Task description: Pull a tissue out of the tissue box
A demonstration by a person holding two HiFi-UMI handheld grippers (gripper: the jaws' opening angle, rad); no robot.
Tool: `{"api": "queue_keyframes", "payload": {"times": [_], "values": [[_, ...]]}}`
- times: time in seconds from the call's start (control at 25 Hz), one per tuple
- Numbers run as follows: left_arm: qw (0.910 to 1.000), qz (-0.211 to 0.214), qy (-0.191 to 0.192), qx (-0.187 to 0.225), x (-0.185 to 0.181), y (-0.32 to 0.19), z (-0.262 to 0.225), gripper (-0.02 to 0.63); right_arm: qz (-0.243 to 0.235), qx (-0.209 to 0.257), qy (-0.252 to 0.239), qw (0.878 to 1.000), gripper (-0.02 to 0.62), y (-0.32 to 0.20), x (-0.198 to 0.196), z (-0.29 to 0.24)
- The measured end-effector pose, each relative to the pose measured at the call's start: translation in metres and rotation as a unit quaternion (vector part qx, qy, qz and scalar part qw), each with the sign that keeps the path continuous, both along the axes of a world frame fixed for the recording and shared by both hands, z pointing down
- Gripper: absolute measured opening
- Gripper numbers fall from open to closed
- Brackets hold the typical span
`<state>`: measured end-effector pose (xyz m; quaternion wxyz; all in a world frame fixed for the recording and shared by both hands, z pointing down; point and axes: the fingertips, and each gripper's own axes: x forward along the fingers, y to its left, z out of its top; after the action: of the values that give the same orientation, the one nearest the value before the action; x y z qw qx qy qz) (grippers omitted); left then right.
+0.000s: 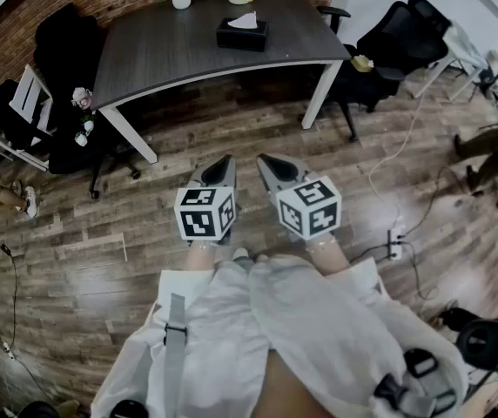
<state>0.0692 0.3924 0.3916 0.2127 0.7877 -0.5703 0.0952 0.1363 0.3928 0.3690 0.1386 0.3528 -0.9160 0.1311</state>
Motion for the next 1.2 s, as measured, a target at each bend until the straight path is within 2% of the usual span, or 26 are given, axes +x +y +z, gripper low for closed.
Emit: {"api": "queue_keyframes", "payload": {"times": [0.4, 0.56, 0.76, 0.88, 1.2], "values": [[0.9993, 0.023, -0.007, -0.03, 0.02, 0.023, 0.023, 0.008, 0.003, -0.034, -0.003, 0.999, 0.0, 0.017, 0.011, 0.022], [0.9993, 0.019, -0.012, -0.029, 0.017, 0.021, 0.022, 0.008, 0.001, -0.036, 0.007, 0.999, -0.002, 0.017, 0.013, 0.027], [0.9995, 0.028, 0.012, 0.007, 0.018, 0.017, 0.011, 0.008, 0.004, -0.005, -0.041, 0.999, 0.0, 0.009, 0.016, 0.007], [0.9982, 0.041, 0.028, 0.033, 0.024, 0.016, 0.002, 0.008, 0.005, 0.003, -0.05, 0.999, 0.0, 0.007, 0.02, 0.003], [0.9992, 0.01, 0.006, 0.038, 0.036, 0.01, 0.01, 0.008, 0.013, -0.012, -0.033, 0.999, 0.0, 0.006, 0.053, 0.022]]}}
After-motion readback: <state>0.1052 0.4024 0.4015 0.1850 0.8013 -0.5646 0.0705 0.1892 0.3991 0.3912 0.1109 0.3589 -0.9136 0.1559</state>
